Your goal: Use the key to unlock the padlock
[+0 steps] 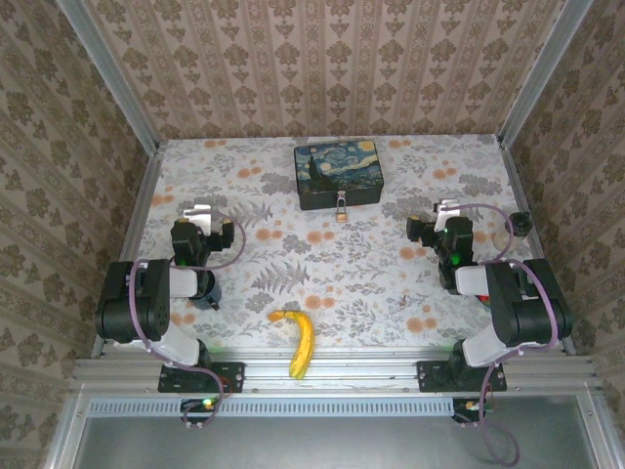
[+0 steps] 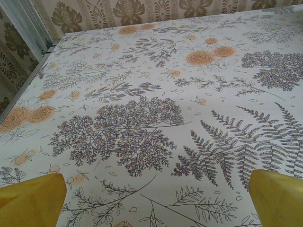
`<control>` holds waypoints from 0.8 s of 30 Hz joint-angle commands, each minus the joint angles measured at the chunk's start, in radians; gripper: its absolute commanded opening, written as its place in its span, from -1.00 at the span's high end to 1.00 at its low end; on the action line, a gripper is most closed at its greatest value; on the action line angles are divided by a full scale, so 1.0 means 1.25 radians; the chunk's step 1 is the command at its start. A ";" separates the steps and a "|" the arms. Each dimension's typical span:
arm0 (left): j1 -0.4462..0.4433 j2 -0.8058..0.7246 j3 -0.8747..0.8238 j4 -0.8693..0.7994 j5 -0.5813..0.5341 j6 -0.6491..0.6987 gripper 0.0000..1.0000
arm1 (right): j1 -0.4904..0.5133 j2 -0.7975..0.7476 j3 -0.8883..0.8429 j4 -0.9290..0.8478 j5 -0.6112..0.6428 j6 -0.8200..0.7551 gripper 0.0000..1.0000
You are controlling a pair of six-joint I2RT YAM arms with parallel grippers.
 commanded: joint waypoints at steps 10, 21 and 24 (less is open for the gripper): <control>0.001 -0.005 0.003 0.002 -0.004 0.007 -1.00 | -0.004 -0.004 0.012 0.000 -0.004 -0.002 -1.00; 0.007 -0.035 -0.017 0.021 -0.013 -0.007 -1.00 | -0.004 -0.005 0.009 0.002 -0.004 -0.002 -1.00; 0.008 -0.075 -0.035 0.021 -0.042 -0.016 -1.00 | -0.004 -0.012 0.016 -0.014 0.010 0.004 -1.00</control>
